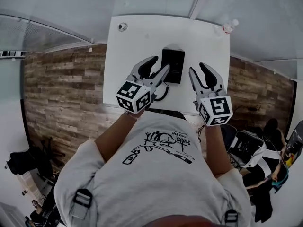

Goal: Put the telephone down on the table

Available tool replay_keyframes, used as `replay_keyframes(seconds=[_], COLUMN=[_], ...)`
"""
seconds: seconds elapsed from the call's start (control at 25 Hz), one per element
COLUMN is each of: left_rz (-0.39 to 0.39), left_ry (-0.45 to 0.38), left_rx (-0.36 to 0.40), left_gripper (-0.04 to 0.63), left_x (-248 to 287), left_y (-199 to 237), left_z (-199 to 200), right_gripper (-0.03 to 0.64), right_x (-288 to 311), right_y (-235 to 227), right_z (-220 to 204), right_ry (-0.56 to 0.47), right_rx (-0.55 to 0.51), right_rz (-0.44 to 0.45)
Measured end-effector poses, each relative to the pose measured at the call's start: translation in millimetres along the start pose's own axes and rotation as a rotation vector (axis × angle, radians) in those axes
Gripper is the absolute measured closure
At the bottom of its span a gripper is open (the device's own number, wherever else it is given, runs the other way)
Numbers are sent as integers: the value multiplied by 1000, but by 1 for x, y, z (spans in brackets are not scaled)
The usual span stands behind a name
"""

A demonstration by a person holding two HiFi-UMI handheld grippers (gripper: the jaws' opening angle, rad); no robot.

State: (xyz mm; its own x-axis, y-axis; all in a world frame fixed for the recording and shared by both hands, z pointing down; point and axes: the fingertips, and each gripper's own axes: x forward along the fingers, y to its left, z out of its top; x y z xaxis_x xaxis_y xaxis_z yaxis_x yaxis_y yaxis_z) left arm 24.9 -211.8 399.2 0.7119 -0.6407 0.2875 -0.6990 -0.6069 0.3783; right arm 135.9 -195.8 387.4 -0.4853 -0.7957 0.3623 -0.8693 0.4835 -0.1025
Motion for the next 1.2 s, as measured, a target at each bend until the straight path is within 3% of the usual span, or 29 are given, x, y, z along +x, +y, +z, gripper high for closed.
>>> replay_keyframes(seconds=[0.44,0.68,1.2], left_rz=[-14,-12,-44], left_ry=[-220,-247,-268], left_rx=[155,197,197], left_gripper=[443,443,443], left_x=[-66,-84,-86], left_y=[-39,-57,-65], left_z=[78,89,96], right_gripper=[494,502,520], right_x=[-68,-85,-88], right_y=[32,47,48], right_z=[86,95,103], right_ry=[-193,-212,-225], right_rx=[-95,-123,-140], right_rz=[-52,-49,-70])
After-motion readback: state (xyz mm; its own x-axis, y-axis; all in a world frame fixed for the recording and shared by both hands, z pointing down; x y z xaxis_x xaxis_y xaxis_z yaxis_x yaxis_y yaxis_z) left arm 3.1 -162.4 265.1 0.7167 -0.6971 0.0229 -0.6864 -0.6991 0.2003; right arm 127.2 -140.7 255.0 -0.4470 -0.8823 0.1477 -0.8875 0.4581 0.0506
